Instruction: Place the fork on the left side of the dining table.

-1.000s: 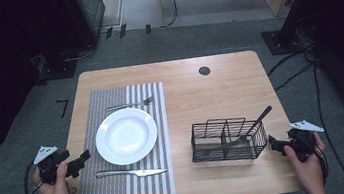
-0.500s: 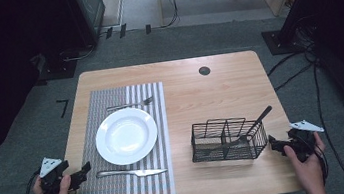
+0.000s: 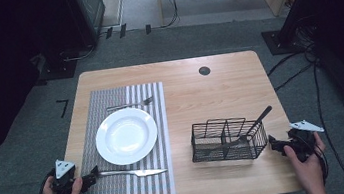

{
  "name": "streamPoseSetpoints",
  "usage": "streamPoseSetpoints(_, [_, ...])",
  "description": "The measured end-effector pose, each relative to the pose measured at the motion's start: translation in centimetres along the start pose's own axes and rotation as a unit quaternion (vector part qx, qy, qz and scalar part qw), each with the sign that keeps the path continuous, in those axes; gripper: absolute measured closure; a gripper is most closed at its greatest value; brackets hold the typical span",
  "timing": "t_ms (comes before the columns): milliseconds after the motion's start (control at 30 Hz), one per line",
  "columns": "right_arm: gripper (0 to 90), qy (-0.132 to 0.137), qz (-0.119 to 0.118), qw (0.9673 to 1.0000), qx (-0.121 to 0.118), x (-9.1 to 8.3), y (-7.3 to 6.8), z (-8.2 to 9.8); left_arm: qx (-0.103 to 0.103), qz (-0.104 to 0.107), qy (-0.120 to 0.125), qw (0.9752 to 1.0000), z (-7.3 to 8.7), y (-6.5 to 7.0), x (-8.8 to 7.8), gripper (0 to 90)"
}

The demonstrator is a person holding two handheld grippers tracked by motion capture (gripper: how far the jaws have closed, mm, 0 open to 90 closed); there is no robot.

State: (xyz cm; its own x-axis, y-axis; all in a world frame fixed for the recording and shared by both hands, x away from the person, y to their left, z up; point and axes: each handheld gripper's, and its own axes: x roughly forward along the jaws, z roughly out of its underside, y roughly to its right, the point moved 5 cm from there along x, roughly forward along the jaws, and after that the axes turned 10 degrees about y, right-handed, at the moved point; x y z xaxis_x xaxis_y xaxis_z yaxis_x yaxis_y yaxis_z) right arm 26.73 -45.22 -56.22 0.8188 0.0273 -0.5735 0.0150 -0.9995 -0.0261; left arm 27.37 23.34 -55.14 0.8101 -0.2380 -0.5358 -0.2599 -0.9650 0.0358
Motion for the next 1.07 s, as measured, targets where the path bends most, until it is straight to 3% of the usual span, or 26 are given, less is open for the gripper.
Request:
streamPoseSetpoints(267, [0.0,0.0,0.0,1.0,0.0,-0.01,-0.01,0.01,0.007,-0.017,-0.004,0.9998,-0.07,0.13,0.25,13.3])
streamPoseSetpoints(1067, [0.0,0.0,0.0,1.0,0.0,0.0,0.0,0.0,0.008,-0.013,-0.005,0.9999,-0.12,0.07,0.33,12.9])
